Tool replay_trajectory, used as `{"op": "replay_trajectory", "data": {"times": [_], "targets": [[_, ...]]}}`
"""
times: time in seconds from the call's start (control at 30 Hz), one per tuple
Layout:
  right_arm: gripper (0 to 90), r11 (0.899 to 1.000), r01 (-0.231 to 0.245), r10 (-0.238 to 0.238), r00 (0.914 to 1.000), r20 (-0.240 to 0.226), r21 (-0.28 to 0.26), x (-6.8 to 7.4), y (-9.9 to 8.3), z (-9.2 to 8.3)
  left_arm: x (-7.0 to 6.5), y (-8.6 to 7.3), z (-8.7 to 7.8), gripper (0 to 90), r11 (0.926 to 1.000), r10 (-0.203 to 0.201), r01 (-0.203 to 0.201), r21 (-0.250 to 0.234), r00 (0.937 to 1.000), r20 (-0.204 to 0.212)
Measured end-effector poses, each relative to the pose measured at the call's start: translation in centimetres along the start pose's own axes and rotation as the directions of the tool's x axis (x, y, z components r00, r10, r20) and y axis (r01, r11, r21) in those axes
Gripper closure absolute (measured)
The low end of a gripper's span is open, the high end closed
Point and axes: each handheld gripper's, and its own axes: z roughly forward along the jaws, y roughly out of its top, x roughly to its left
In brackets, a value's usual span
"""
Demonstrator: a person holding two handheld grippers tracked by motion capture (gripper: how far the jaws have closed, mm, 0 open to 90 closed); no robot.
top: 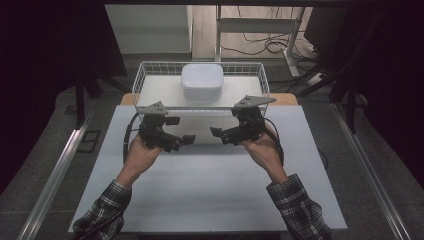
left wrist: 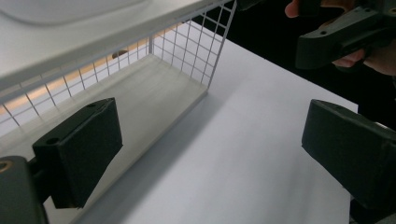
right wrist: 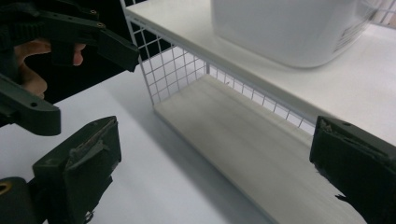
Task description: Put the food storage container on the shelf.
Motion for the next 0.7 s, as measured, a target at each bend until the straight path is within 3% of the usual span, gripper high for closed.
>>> {"op": "replay_trajectory", "data": {"times": [0.3,0.4,0.63,0.7], "targets": [[1.9,1.0,0.019,-0.019,0.9998,-0.007,0.009,0.6,-2.3,0.1,-0.5,-2.8,0.5,4.5,1.0,-0.008,0.008,-0.003,0.9992,-0.039],[1.9,1.0,0.022,-0.022,0.9998,-0.001,0.013,0.7,-3.1,0.3,-0.7,-3.6,0.7,4.5,0.9999,0.006,-0.005,0.013,0.9981,-0.061],[1.6,1.0,0.017,-0.017,0.9998,0.004,0.007,1.2,-4.7,0.5,-0.9,-6.1,1.7,4.7,0.9998,-0.014,0.015,0.014,0.9977,-0.066],[1.2,0.999,0.024,-0.024,0.9997,0.005,0.023,1.3,-5.2,0.6,-0.9,-6.7,2.1,4.8,0.9992,-0.013,0.016,0.035,0.9975,-0.07]]}}
